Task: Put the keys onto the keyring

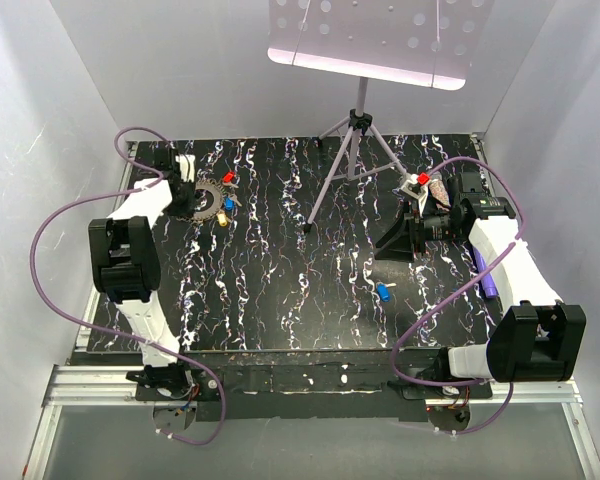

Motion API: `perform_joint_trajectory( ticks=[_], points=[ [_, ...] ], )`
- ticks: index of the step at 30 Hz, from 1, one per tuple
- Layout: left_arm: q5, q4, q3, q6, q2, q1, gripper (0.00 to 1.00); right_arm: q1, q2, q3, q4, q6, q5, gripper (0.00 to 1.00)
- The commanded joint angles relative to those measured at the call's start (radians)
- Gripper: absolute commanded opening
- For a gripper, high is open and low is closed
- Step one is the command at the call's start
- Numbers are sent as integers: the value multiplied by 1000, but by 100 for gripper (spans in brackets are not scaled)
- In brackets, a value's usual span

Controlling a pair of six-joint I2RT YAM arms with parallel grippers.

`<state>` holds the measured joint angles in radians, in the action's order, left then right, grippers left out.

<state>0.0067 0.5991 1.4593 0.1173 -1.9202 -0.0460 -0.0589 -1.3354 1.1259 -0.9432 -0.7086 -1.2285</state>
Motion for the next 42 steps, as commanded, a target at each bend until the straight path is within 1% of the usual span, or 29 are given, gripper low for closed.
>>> perform_joint_trajectory(
  ticks=[1,2,3,6,14,18,42],
  points=[
    [-97,-65,-68,61,82,31,25,2,27,34,-19,-14,-32,57],
    [-115,-70,-71,73,78,31,26,4,27,34,-17,-14,-32,57],
    [-135,-71,-74,81,73,72,27,2,28,34,-17,-15,-34,57],
    [-174,-70,-59,97,47,95,27,2,30,34,-19,-15,-32,57],
    [-237,-68,-31,119,3,112,25,2,27,34,-20,-17,-32,57],
    [-257,-71,-40,122,1,117,25,2,25,34,-20,-17,-31,57],
    [-286,-64,-1,148,-82,127,25,2,21,38,-31,-29,-32,57]
  ],
)
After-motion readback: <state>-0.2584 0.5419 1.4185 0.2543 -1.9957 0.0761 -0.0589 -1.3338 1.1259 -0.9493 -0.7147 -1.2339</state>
